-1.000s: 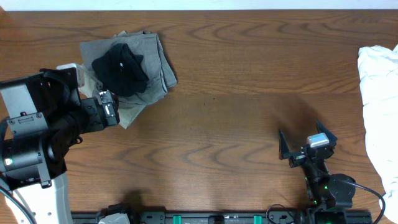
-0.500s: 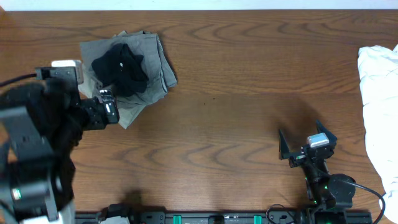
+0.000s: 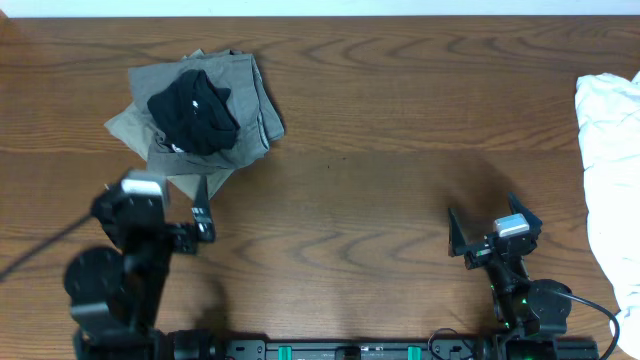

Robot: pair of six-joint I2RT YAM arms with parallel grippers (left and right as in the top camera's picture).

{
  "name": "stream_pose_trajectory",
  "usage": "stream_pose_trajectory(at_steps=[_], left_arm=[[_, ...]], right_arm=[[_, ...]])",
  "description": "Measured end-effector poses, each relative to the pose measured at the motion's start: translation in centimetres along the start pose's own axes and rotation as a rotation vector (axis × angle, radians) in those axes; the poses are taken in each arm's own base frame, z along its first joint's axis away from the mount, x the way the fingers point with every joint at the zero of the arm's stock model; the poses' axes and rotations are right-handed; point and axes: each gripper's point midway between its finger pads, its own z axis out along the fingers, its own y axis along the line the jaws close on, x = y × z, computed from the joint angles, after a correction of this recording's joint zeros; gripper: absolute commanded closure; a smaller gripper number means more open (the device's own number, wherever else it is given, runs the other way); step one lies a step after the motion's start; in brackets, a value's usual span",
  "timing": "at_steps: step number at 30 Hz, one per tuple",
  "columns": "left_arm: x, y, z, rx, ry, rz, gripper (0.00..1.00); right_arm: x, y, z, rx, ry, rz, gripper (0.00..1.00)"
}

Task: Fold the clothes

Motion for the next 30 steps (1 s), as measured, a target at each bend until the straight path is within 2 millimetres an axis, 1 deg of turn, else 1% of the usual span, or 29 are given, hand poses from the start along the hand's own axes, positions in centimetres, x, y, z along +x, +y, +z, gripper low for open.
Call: stream_pose_trajectory(at_steps=[5, 9, 13, 21, 24, 30], left_arm=[[3.0, -0.7, -1.0, 0.009, -0.053, 0.012, 0.02], [4.3, -1.0, -1.7, 0.006, -0.094, 0.019, 0.02], [5.7, -1.1, -1.7, 0.004, -0.115, 0.023, 0.02], [8.0, -1.1, -0.1, 0.007, -0.102, 0.021, 0.02], [9.8, -1.1, 0.9, 0.009, -0.074, 0.016, 0.02], [12.5, -1.3, 2.6, 0.021, -0.052, 0.014, 0.02]], right_arm=[[0.0, 0.0, 0.0, 0.0, 0.0, 0.0, 0.01], [0.0, 0.0, 0.0, 0.001, 0.0, 0.0, 0.01], [0.0, 0.0, 0.0, 0.002, 0.0, 0.0, 0.01], [0.0, 0.0, 0.0, 0.003, 0.0, 0.0, 0.01], [0.0, 0.0, 0.0, 0.003, 0.0, 0.0, 0.01], [0.0, 0.0, 0.0, 0.003, 0.0, 0.0, 0.01]])
